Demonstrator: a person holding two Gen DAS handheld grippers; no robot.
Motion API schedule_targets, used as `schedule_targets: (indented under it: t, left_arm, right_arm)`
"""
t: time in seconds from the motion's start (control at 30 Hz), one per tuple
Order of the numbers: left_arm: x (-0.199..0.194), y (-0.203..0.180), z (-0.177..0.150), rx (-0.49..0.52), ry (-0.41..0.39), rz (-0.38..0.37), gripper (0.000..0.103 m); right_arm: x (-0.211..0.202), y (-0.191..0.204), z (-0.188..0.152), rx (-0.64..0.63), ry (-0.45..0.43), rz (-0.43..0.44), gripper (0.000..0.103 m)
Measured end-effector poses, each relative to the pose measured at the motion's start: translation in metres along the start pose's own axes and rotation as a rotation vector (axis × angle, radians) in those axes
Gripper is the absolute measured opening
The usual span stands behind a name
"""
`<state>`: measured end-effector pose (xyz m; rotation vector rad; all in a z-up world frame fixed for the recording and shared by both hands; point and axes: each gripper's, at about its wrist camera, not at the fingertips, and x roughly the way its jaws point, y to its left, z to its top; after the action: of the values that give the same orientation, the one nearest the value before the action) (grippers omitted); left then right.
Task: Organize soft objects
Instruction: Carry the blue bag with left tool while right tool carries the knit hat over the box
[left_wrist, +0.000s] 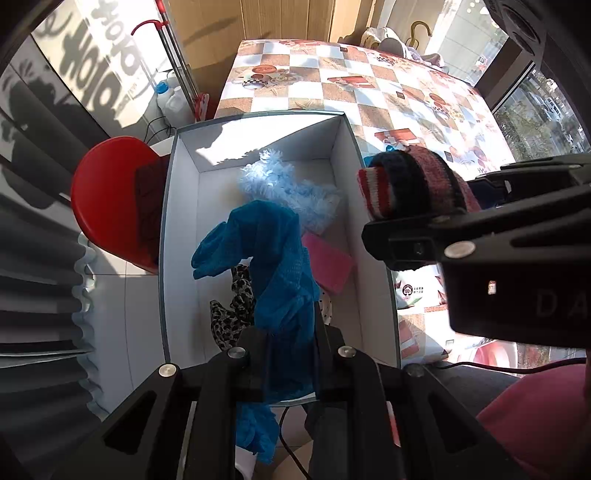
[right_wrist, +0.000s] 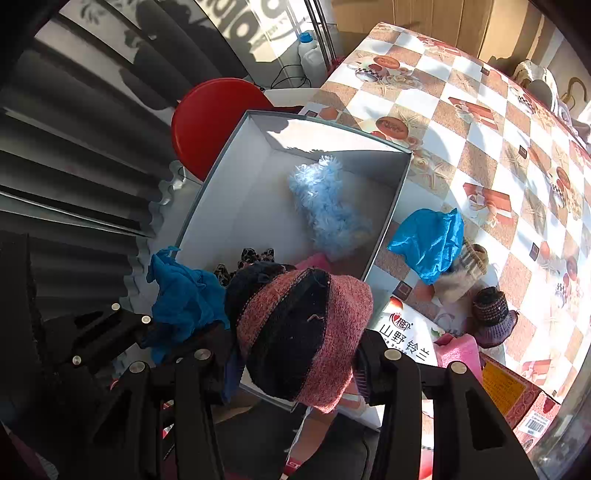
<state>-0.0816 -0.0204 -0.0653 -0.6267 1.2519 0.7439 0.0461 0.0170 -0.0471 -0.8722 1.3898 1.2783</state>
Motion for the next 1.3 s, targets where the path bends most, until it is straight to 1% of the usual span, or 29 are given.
schedule_targets:
  t: [0.2,0.37,0.47,0.67,0.83,1.3]
  left_arm:
    - [0.0,0.0,0.0,-0.004,0.004,-0.003,0.018]
    - [-0.001,0.004,0.0,-0.02,-0.001,0.0,0.018]
    - [0.001,0.006,-0.002,-0.033,0.011,-0.001,0.018]
    - [0.006,0.011,-0.004,-0.06,0.032,0.007,0.018]
    - [0.007,0.014,-0.005,-0.072,0.036,0.015,0.018]
    - [0.009,0.017,-0.004,-0.085,0.041,0.032,0.018]
  right_arm:
    - [-0.001,-0.001,-0.001,0.0,-0.003,0.003,0.05]
    - [-0.007,-0.012,-0.001,0.051,-0.027,0.02,0.05]
    - [-0.006,-0.016,-0.001,0.076,-0.026,0.037,0.05]
    - [0.0,-0.012,-0.002,0.062,-0.003,0.053,0.05]
    - [-0.003,-0.009,0.001,0.055,-0.022,0.059,0.05]
    - [0.001,-0.006,0.003,0.04,-0.019,0.069,0.05]
